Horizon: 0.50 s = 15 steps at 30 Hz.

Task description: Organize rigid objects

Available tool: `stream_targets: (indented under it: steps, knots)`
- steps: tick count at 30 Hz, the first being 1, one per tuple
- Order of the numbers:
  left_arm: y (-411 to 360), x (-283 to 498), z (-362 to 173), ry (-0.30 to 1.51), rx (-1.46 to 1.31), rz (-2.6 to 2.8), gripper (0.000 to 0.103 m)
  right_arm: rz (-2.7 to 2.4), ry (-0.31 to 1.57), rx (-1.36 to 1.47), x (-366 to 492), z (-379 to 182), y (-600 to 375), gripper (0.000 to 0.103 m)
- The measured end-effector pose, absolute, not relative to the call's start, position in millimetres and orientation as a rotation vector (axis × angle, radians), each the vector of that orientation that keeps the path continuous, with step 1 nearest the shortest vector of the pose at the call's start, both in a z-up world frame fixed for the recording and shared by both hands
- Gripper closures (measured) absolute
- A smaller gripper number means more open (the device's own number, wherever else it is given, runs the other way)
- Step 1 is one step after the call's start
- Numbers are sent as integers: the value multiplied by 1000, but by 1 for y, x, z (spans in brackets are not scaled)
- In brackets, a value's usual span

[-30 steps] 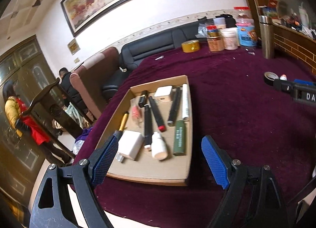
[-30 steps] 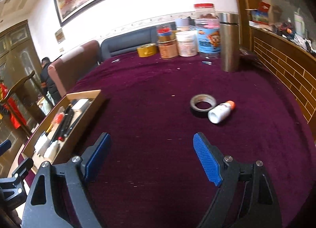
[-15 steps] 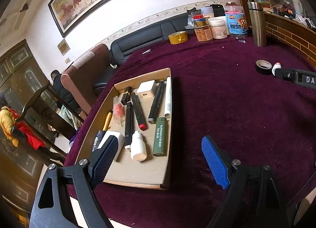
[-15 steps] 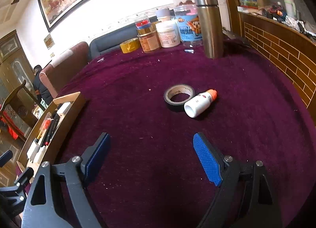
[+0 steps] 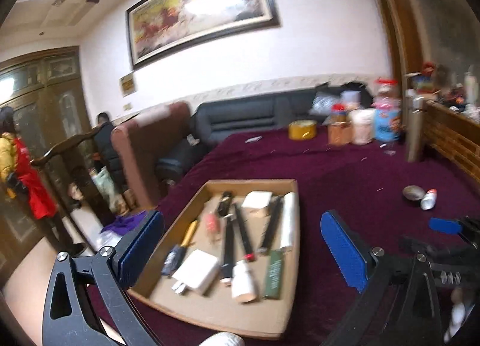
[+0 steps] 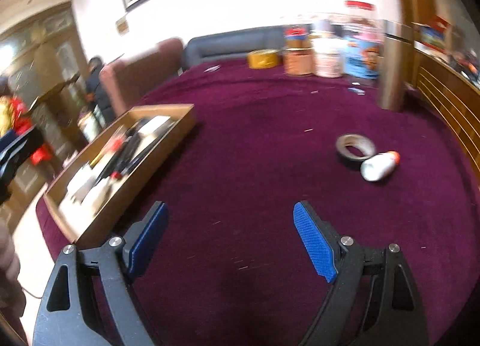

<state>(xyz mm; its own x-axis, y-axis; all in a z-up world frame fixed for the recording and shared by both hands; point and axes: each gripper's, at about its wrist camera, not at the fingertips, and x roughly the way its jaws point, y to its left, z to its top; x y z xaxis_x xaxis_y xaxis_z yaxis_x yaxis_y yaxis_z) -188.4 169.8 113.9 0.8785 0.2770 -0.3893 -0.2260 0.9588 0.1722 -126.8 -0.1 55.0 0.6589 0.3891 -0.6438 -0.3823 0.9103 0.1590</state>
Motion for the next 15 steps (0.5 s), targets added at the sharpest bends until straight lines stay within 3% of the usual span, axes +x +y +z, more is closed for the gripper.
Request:
stream_targets:
  steps: [15]
  knots:
    - [236,-191,86,553,-63,396,1,466,753,-192,-153,53,71,17]
